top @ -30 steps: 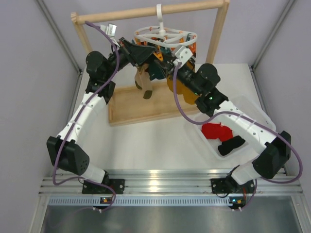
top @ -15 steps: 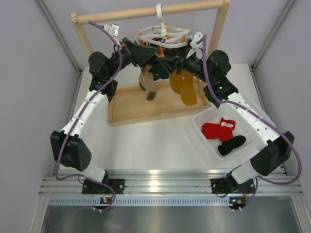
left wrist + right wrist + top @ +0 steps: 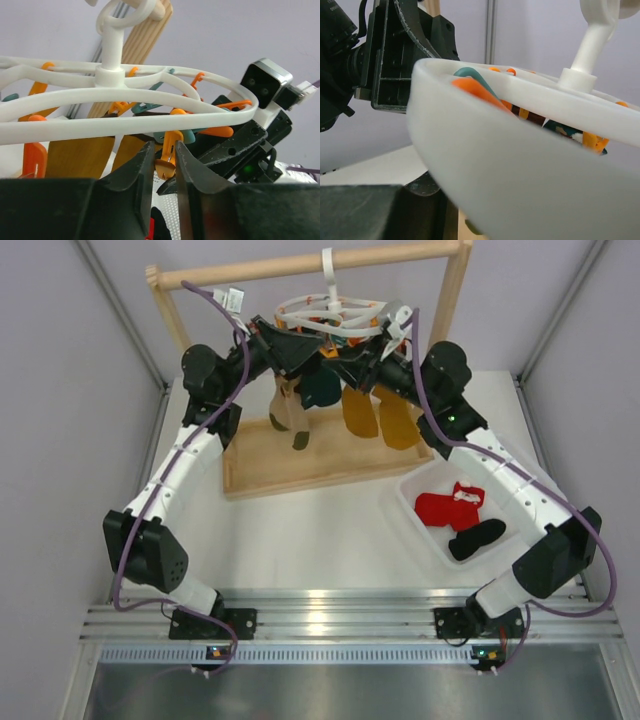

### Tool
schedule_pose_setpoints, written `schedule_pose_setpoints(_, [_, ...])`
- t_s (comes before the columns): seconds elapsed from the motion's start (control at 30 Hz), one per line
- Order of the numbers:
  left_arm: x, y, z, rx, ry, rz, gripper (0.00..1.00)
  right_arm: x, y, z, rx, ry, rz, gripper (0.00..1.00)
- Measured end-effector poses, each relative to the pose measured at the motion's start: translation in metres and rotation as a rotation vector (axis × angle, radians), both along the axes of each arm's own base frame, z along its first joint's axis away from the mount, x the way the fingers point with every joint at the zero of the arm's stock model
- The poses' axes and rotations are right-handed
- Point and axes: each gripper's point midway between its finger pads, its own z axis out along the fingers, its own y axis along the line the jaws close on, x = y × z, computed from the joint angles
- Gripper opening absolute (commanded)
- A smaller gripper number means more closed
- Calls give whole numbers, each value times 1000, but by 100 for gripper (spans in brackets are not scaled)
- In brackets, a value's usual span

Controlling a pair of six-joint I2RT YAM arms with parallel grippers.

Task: Clip the socks to the hanger
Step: Open the clamp at the hanger.

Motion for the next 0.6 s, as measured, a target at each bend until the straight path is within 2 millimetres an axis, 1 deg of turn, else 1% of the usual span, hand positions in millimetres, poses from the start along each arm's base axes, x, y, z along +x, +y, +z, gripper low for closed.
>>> schedule_pose_setpoints(0.07, [4, 1, -2, 7, 14, 24, 42, 2, -1, 0, -2, -6, -13, 0])
schedule_pose_setpoints(0.2, [8, 6, -4, 19, 55, 85, 47, 6, 1, 0, -23, -53, -68, 0])
schedule_pose_setpoints(0.23, [8, 9, -3, 21, 61, 104, 49, 7, 1, 0, -31, -69, -90, 0])
schedule_pose_setpoints(0.27, [7, 11, -1, 23, 65, 125, 53, 6, 2, -2, -40, -80, -109, 0])
schedule_pose_setpoints(0.37, [1, 17, 7, 25, 62, 163, 53, 6, 2, -5, -65, -128, -176, 0])
schedule_pose_setpoints(0.47, [-5, 18, 10, 31, 62, 177, 53, 7, 0, -3, -84, -172, -232, 0])
schedule_pose_setpoints(0.6, [-3, 13, -2, 63, 102, 199, 53, 8, 0, -2, -106, -204, -273, 0])
